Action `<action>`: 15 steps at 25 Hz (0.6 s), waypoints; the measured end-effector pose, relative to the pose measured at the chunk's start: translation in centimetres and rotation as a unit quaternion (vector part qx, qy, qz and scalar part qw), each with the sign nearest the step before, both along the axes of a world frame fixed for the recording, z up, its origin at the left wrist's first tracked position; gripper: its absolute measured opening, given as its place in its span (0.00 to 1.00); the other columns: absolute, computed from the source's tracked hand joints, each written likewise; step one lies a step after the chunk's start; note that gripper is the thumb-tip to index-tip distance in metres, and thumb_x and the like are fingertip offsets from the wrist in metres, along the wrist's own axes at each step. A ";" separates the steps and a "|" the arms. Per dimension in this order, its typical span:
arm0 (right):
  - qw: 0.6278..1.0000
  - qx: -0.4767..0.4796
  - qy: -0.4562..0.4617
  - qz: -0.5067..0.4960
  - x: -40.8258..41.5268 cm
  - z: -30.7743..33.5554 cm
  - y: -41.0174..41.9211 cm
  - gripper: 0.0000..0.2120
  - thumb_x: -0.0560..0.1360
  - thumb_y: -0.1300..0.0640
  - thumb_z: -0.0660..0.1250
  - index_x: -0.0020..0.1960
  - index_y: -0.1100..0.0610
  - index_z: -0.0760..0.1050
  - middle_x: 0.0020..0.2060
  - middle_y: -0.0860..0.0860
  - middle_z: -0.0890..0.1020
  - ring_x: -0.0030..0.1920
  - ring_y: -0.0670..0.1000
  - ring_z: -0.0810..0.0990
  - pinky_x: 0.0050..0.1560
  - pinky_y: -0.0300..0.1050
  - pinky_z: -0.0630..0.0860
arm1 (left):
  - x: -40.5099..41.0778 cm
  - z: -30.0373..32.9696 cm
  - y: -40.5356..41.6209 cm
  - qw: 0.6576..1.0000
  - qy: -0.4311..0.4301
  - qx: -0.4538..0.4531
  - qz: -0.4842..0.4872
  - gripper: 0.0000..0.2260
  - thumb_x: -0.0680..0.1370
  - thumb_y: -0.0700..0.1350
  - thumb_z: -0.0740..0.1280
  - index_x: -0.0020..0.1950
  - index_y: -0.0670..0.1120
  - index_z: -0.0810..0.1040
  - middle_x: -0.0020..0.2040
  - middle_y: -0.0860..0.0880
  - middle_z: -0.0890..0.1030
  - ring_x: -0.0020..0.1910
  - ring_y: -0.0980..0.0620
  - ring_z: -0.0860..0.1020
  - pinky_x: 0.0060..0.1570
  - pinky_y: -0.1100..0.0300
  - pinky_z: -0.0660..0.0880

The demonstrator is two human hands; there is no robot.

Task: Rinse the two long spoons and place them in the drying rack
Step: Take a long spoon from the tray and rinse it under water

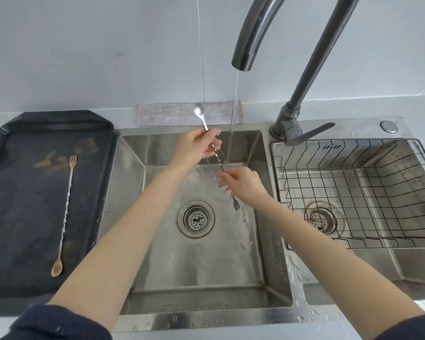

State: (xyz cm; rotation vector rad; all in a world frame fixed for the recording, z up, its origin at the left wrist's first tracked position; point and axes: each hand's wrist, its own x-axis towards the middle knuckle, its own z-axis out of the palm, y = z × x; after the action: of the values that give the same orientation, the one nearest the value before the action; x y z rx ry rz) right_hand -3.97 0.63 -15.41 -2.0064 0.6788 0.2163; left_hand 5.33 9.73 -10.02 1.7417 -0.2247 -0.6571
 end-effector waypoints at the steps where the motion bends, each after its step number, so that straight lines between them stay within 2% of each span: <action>1: 1.000 0.002 0.010 -0.001 0.0 -0.5 0.2 0.15 0.78 0.53 0.58 0.51 0.60 0.80 0.46 0.55 0.85 0.44 0.55 0.85 0.51 0.40 0.76 | 0.0 -0.8 0.2 1.000 0.024 -0.003 0.013 0.06 0.78 0.44 0.62 0.51 0.44 0.76 0.38 0.52 0.79 0.32 0.63 0.79 0.37 0.71 0.77; 3: 1.000 -0.001 0.028 -0.005 0.2 -1.7 0.4 0.15 0.77 0.53 0.58 0.51 0.60 0.80 0.43 0.57 0.85 0.41 0.54 0.85 0.50 0.42 0.75 | -0.3 -2.8 0.4 0.998 0.061 -0.001 0.029 0.05 0.78 0.42 0.63 0.51 0.44 0.76 0.38 0.52 0.79 0.32 0.63 0.79 0.37 0.71 0.76; 5: 0.999 0.002 0.052 0.007 0.2 -3.1 0.5 0.15 0.78 0.54 0.58 0.51 0.61 0.80 0.39 0.60 0.83 0.31 0.45 0.82 0.42 0.36 0.73 | -0.6 -4.9 0.6 0.994 0.100 0.013 0.030 0.06 0.78 0.40 0.63 0.54 0.44 0.76 0.39 0.52 0.79 0.37 0.59 0.78 0.41 0.68 0.74; 7: 0.996 0.021 0.080 0.027 0.0 -4.6 0.9 0.14 0.78 0.55 0.58 0.48 0.63 0.79 0.34 0.58 0.81 0.25 0.39 0.76 0.38 0.35 0.72 | -1.1 -7.0 1.0 0.989 0.140 0.028 0.026 0.06 0.77 0.38 0.64 0.51 0.46 0.77 0.40 0.51 0.79 0.38 0.57 0.77 0.44 0.66 0.73; 9: 0.994 0.044 0.101 0.029 -0.2 -6.3 1.2 0.11 0.77 0.56 0.59 0.50 0.59 0.79 0.34 0.53 0.80 0.26 0.39 0.76 0.46 0.41 0.77 | -1.4 -9.2 1.5 0.984 0.169 0.050 0.032 0.06 0.76 0.37 0.64 0.50 0.47 0.76 0.42 0.50 0.79 0.39 0.57 0.77 0.45 0.65 0.74; 12: 0.990 0.053 0.126 0.016 -0.7 -8.6 1.6 0.12 0.77 0.59 0.59 0.54 0.59 0.79 0.36 0.55 0.82 0.25 0.40 0.77 0.55 0.46 0.78 | -2.0 -12.0 2.3 0.973 0.217 0.067 0.045 0.09 0.77 0.38 0.64 0.56 0.45 0.76 0.49 0.48 0.79 0.43 0.55 0.79 0.48 0.63 0.74; 14: 0.987 0.047 0.150 0.022 -1.1 -9.8 1.8 0.12 0.76 0.60 0.59 0.52 0.60 0.79 0.35 0.57 0.82 0.32 0.48 0.78 0.52 0.47 0.78 | -2.4 -13.4 2.6 0.965 0.245 0.085 0.034 0.11 0.77 0.39 0.63 0.59 0.44 0.76 0.51 0.49 0.79 0.48 0.53 0.79 0.48 0.64 0.74; 15: 0.985 0.049 0.164 0.023 -1.3 -10.5 1.9 0.11 0.76 0.61 0.59 0.50 0.61 0.80 0.33 0.57 0.81 0.34 0.50 0.77 0.48 0.46 0.77 | -2.7 -14.1 2.6 0.962 0.253 0.099 0.021 0.13 0.77 0.40 0.63 0.61 0.44 0.75 0.51 0.49 0.79 0.50 0.52 0.78 0.49 0.63 0.75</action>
State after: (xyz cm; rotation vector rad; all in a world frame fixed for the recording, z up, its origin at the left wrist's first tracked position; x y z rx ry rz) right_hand -5.31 2.55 -25.88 -1.9105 0.8101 0.6069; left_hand 2.63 12.37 -24.09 1.6973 0.2395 -1.0958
